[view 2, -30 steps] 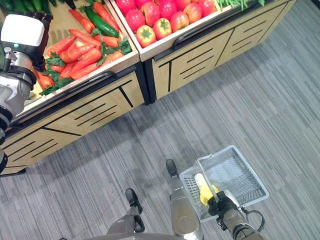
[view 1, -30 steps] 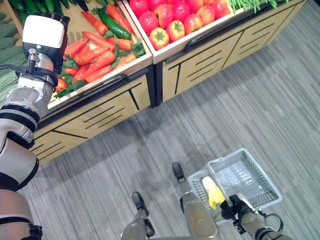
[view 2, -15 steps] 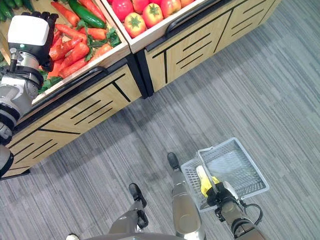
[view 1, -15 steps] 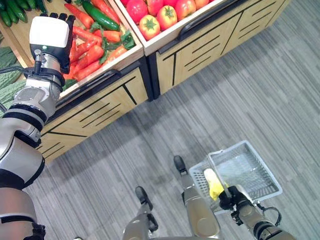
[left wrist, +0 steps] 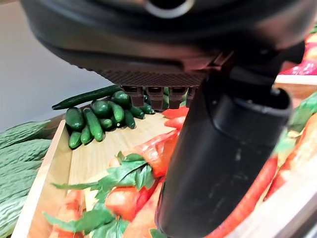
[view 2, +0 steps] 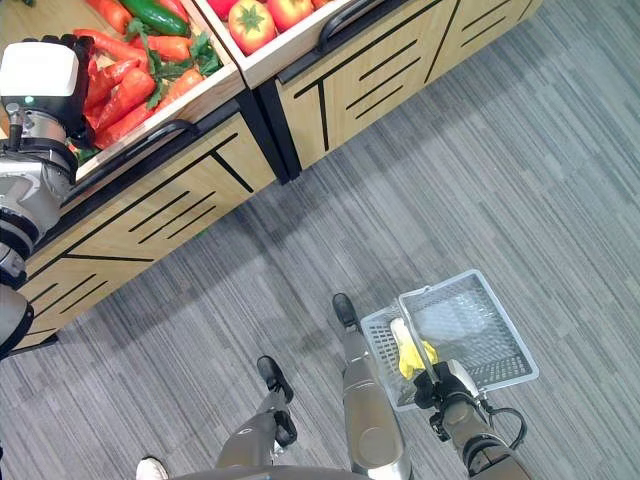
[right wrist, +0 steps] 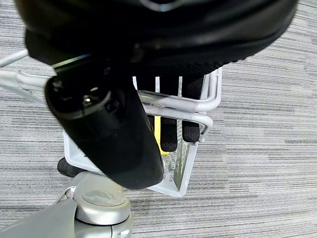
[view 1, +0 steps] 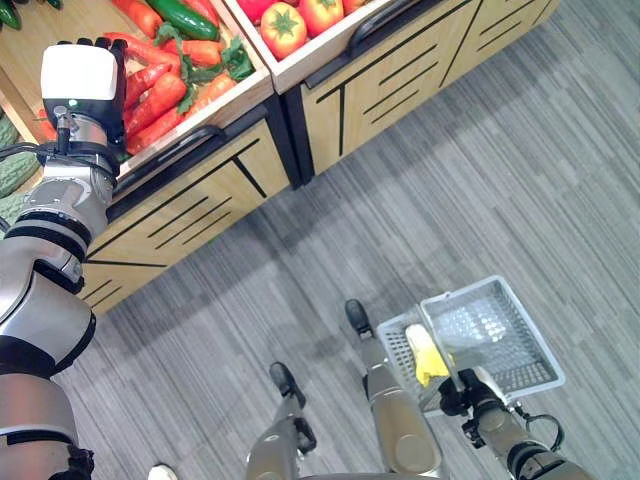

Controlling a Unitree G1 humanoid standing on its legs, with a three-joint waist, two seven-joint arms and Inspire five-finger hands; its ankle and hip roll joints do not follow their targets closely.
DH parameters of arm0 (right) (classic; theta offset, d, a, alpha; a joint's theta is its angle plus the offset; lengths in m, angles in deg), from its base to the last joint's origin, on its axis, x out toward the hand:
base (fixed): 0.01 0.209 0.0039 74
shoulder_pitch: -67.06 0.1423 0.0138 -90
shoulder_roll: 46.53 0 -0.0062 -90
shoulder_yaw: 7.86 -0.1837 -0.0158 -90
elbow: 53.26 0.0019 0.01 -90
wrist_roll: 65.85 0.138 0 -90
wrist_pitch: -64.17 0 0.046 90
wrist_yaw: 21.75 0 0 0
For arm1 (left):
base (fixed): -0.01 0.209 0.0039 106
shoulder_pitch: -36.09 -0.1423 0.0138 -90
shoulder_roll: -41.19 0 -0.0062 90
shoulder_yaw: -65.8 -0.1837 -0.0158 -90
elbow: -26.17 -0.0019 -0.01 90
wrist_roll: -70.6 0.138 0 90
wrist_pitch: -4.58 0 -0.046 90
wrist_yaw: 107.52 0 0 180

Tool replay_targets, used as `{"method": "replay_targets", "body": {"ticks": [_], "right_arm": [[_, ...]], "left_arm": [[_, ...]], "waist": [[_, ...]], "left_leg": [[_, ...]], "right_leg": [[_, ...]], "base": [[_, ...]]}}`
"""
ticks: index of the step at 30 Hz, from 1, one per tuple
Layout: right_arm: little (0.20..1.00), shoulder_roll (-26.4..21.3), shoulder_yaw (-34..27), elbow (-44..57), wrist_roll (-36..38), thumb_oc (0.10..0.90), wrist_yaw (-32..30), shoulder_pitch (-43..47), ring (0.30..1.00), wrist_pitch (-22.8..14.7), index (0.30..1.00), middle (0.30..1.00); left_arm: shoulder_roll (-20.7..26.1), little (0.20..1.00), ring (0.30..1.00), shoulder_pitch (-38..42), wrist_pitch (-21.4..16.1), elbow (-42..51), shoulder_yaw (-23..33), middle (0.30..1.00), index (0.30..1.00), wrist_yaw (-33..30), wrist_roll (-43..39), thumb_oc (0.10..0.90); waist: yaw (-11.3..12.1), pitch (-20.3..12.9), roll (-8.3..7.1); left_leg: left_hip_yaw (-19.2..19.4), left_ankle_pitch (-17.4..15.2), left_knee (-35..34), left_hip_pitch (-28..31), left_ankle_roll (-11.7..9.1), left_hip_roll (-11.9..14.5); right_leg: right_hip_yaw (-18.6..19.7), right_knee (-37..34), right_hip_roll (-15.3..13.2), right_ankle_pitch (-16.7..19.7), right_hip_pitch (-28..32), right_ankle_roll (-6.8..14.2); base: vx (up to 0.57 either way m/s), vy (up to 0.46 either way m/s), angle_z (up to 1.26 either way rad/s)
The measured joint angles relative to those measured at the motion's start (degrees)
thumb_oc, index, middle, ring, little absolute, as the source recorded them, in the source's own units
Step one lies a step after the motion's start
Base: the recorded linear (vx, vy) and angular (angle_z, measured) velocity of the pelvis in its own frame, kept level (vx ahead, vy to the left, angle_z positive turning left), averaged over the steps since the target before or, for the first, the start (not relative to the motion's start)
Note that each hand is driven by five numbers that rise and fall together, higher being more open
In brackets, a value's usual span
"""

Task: Get the vegetables into the basket

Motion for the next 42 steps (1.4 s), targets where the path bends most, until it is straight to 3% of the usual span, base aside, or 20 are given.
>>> {"method": "replay_targets", "body": {"ticks": [8, 9, 10, 14, 23, 42], "right_arm": [[0.300, 0.01, 0.02, 0.27, 0.65, 0.400, -0.08, 0.02, 0.300, -0.54, 0.300, 0.300], [0.300, 0.01, 0.02, 0.29, 0.66, 0.400, -0.08, 0.02, 0.300, -0.57, 0.300, 0.300], [0.300, 0.01, 0.02, 0.34, 0.68, 0.400, -0.08, 0.02, 0.300, -0.59, 0.300, 0.300], [0.300, 0.06, 0.07, 0.91, 0.98, 0.400, -0.09, 0.02, 0.300, -0.74, 0.300, 0.300], [0.300, 0.06, 1.20, 1.39, 0.98, 0.400, -0.14, 0.09, 0.300, -0.87, 0.300, 0.300], [0.300, 0.05, 1.26, 1.38, 0.99, 0.400, -0.04, 0.15, 0.300, -0.90, 0.300, 0.300]], "left_arm": [[0.00, 1.000, 1.000, 0.01, 0.53, -0.27, 1.73, 1.000, 1.000, -0.02, -0.04, 0.900], [0.00, 0.885, 0.885, 0.00, 0.65, -0.40, 1.73, 0.885, 0.885, -0.02, -0.04, 0.818], [0.00, 0.665, 0.665, 0.00, 0.67, -0.57, 1.73, 0.665, 0.665, -0.02, -0.05, 0.661], [0.00, 0.300, 0.300, 0.00, 0.71, -0.91, 1.74, 0.300, 0.300, 0.00, -0.08, 0.400], [0.02, 0.300, 0.300, 0.03, 1.18, -0.94, 4.39, 0.300, 0.300, -0.04, -1.91, 0.400], [0.05, 0.300, 0.300, -0.02, 1.14, -0.46, 4.44, 0.300, 0.300, 0.09, -2.06, 0.400]], "waist": [[-0.02, 0.00, -0.01], [-0.03, 0.01, -0.02], [-0.04, 0.02, -0.03], [-0.01, 0.14, -0.22], [-0.11, 0.21, -0.34], [0.07, 0.19, -0.46]], "left_leg": [[0.03, 0.00, 0.00, -1.37, 0.00, 0.02], [0.04, 0.00, 0.00, -1.51, 0.00, 0.02], [0.04, 0.00, 0.00, -1.55, 0.00, 0.02], [0.07, 0.00, 0.00, -2.05, 0.00, 0.05], [0.20, 0.00, 0.00, -2.14, 0.00, 0.17], [0.19, 0.07, 0.00, -1.87, -0.11, 0.32]], "right_leg": [[0.02, 0.00, 0.04, 0.06, -1.38, -0.01], [0.02, 0.01, 0.05, 0.07, -1.53, -0.01], [0.02, 0.01, 0.05, 0.07, -1.58, -0.01], [0.03, 0.01, 0.10, 0.07, -2.08, -0.01], [0.07, 0.04, 0.24, 0.12, -2.20, -0.03], [-0.07, 0.67, 0.36, 0.14, -2.21, -0.04]], "base": [[0.00, 0.000, 0.00], [0.00, 0.000, 0.00], [0.00, 0.000, 0.00], [0.00, 0.000, 0.00], [0.00, 0.000, 0.00], [0.00, 0.000, 0.00]]}}
